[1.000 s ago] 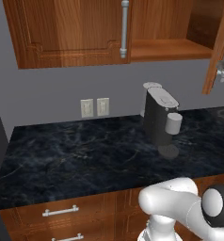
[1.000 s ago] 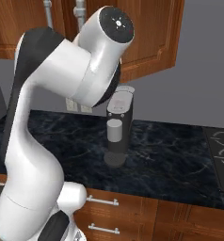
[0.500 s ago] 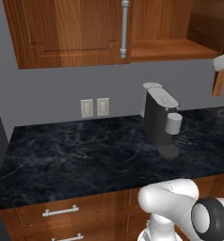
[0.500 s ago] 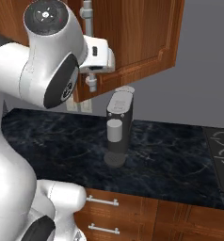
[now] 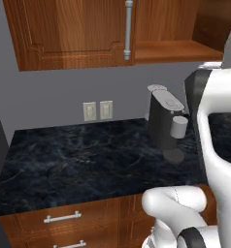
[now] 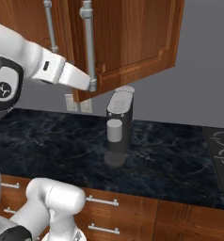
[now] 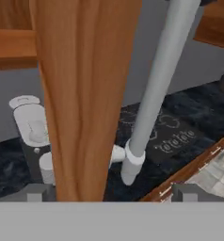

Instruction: Open the cabinet, pick the kettle from the cabinet, and place it in the sink.

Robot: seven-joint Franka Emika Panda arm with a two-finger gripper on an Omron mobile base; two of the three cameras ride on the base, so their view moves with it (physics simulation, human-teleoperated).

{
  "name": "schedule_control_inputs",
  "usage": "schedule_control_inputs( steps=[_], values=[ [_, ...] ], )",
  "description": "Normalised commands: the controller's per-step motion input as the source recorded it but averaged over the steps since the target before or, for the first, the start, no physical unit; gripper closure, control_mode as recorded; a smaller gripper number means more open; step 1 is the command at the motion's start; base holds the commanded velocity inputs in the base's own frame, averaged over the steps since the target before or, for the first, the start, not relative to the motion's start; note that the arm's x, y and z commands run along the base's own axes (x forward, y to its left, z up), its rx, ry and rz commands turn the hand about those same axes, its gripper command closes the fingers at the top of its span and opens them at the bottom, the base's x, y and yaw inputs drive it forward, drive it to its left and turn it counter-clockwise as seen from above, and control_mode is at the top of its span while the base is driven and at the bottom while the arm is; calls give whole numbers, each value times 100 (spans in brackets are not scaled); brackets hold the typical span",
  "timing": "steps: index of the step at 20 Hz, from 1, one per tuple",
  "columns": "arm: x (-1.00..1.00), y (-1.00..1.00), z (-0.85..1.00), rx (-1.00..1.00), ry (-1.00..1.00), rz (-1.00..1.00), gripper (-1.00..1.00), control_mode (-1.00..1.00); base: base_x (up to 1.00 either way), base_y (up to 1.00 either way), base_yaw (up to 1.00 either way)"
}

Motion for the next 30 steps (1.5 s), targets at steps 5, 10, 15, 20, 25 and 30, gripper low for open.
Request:
schedule_control_inputs(
  steps=[5,10,15,20,25,30],
  values=[
    [-11,33,-12,1,-6,-55,-100,-100,0,0,0],
    [-10,40,-2,14,-14,-37,-100,-100,0,0,0],
    [-8,34,0,27,-22,-32,-100,-100,0,0,0],
    [6,24,-3,19,-35,-23,-100,-100,0,0,0],
    [18,6,-8,-3,-43,-22,-100,-100,0,0,0],
    [15,-1,-15,-16,-44,-15,-100,-100,0,0,0]
  ],
)
